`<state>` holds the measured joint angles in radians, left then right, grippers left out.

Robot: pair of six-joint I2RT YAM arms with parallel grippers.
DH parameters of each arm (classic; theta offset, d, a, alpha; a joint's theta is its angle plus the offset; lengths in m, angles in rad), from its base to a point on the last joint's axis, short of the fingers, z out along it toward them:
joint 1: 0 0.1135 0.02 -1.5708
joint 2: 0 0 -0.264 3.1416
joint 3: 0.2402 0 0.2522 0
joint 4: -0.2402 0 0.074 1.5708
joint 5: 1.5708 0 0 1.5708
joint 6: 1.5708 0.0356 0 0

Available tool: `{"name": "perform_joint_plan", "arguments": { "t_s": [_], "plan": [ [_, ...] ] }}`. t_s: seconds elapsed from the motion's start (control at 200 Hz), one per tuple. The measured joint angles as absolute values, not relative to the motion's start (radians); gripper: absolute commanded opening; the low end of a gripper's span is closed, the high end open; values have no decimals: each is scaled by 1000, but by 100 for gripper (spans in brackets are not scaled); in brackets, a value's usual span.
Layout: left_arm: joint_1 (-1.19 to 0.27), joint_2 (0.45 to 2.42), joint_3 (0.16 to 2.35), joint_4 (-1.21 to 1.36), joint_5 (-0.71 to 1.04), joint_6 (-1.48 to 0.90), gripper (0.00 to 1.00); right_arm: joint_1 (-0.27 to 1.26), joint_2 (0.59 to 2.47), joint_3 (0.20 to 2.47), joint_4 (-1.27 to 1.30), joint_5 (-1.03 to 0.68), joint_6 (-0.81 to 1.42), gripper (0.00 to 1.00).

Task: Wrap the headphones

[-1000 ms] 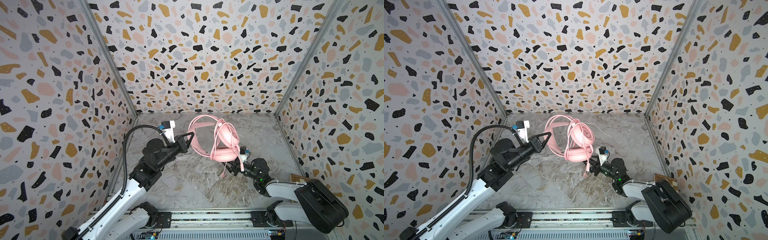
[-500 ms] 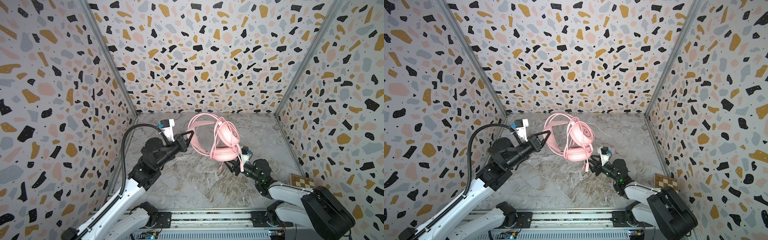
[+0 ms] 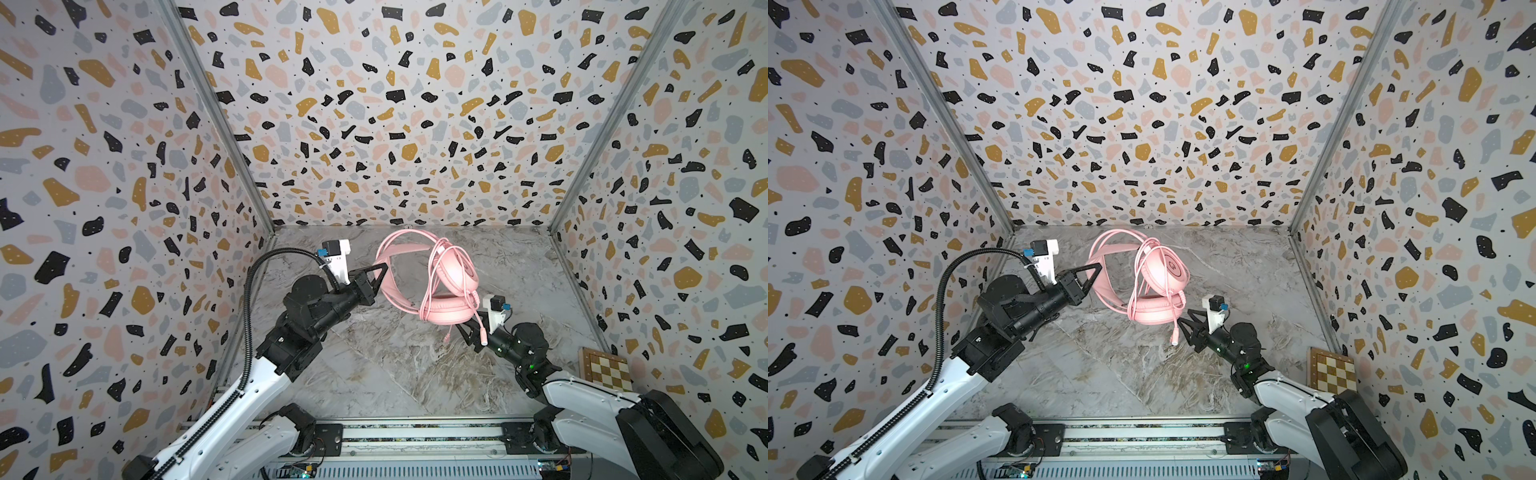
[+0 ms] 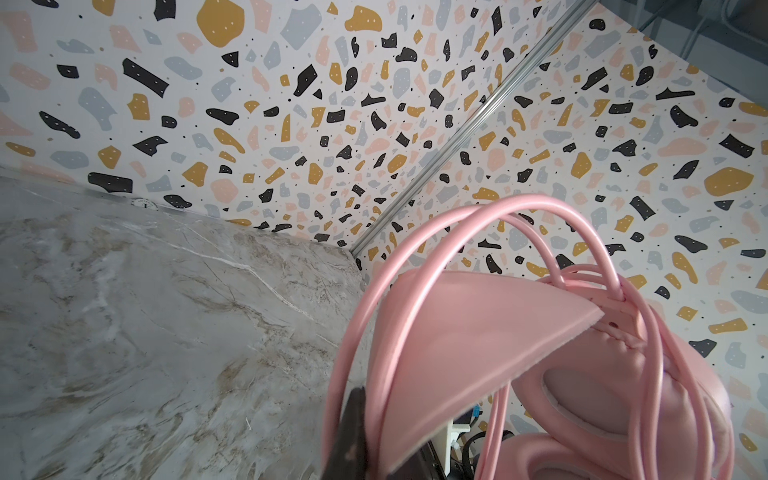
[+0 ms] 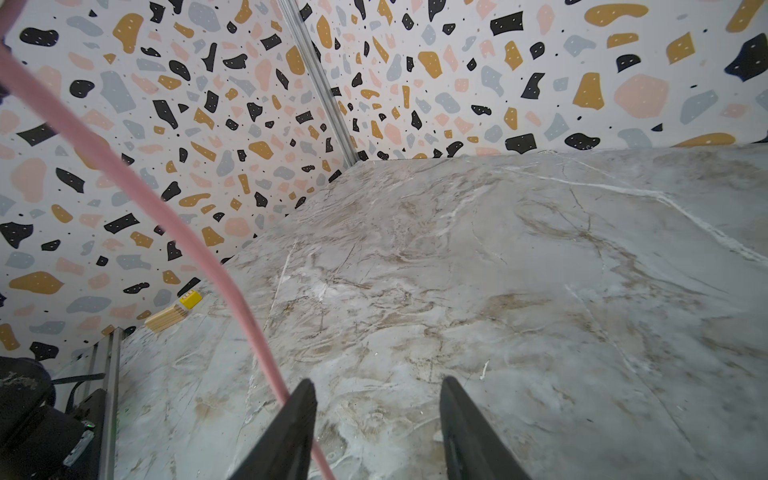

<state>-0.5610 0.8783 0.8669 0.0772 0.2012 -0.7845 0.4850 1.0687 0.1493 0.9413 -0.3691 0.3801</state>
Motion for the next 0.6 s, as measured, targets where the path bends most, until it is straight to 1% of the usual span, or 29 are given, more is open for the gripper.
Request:
{"name": "perform_joint_plan", "arguments": {
  "t_s": [0.38,0.506,0.601],
  "plan": [
    [-561,878,894,59,193,-761,0,484,929,71,946,-345,384,50],
    [-561,878,899,60,194,-762,0,484,935,68,960,-347,384,50],
    [-561,878,899,60,199,-764,0,484,981,71,967,-352,384,50]
  ]
}}
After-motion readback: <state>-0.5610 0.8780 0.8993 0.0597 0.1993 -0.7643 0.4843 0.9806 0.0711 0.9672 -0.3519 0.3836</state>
